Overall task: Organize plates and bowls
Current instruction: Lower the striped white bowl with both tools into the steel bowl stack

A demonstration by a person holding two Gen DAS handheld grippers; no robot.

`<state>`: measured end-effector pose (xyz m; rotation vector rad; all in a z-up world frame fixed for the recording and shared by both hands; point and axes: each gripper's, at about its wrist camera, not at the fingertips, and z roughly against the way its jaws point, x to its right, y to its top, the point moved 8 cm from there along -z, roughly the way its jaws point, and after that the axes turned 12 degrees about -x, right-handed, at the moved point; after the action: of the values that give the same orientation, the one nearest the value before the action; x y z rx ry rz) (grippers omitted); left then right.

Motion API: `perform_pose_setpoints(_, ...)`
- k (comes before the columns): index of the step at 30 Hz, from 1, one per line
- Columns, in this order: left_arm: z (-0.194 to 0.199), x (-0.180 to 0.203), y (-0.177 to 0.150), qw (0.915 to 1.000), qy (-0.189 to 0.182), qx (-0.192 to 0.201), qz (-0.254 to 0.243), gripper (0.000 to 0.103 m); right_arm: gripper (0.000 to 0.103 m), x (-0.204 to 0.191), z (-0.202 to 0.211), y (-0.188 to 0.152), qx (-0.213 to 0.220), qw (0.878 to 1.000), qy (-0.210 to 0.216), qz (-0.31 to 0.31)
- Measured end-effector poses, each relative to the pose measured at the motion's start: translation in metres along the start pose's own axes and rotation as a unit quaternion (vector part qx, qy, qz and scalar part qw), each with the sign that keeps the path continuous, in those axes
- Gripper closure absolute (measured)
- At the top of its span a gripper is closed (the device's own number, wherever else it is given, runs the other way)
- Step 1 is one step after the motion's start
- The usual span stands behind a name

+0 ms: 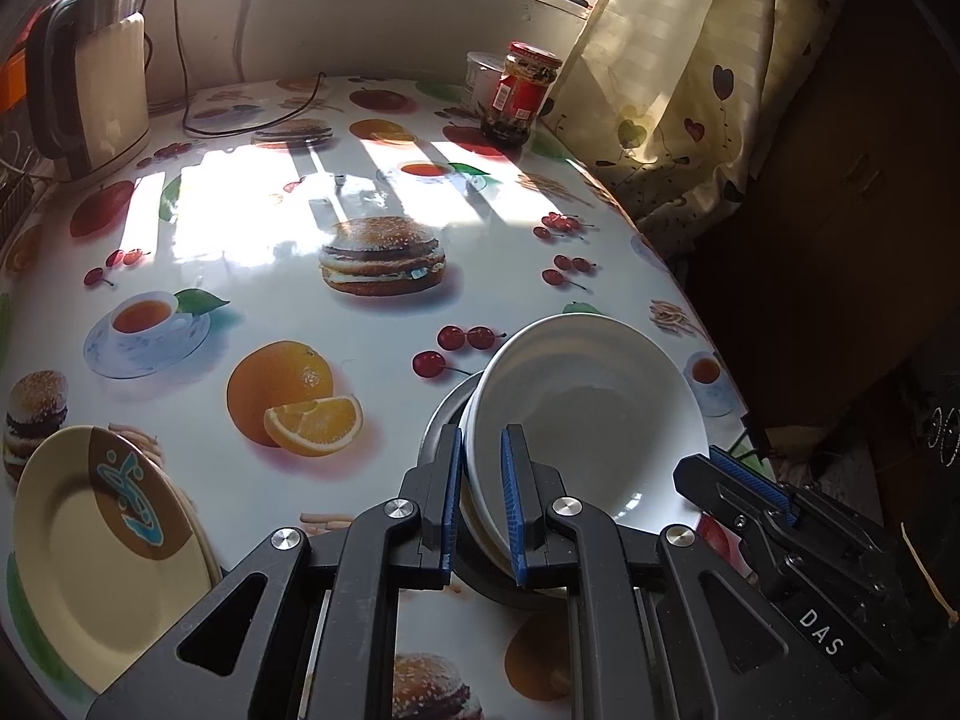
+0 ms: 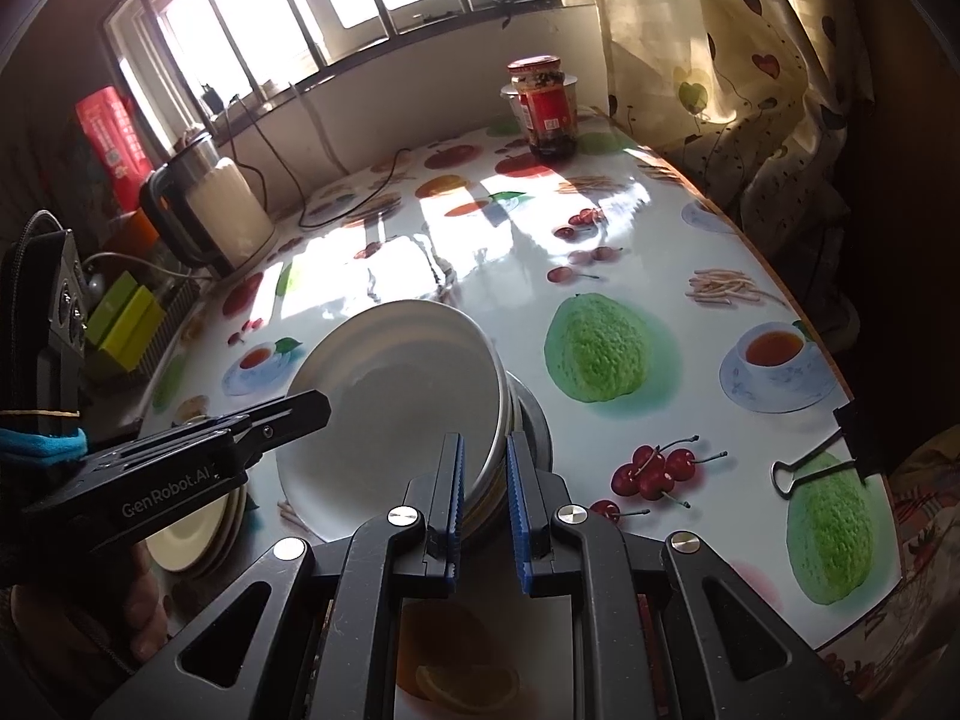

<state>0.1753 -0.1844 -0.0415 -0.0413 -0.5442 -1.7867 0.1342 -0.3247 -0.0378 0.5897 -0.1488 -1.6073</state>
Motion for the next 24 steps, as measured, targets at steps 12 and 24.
perform_pose_setpoints(12,-0.0003,-0.0005,0.0011,1.0,0.002,0.003,-0.002,0.089,0.089,0.0019,0.0003,-0.0003,0.003,1.0,0.0,-0.001)
perform_pose_setpoints(24,-0.0007,-0.0004,0.0007,1.0,0.005,0.003,-0.003,0.089,0.087,0.0018,0.0003,-0.0001,0.003,1.0,0.001,-0.002)
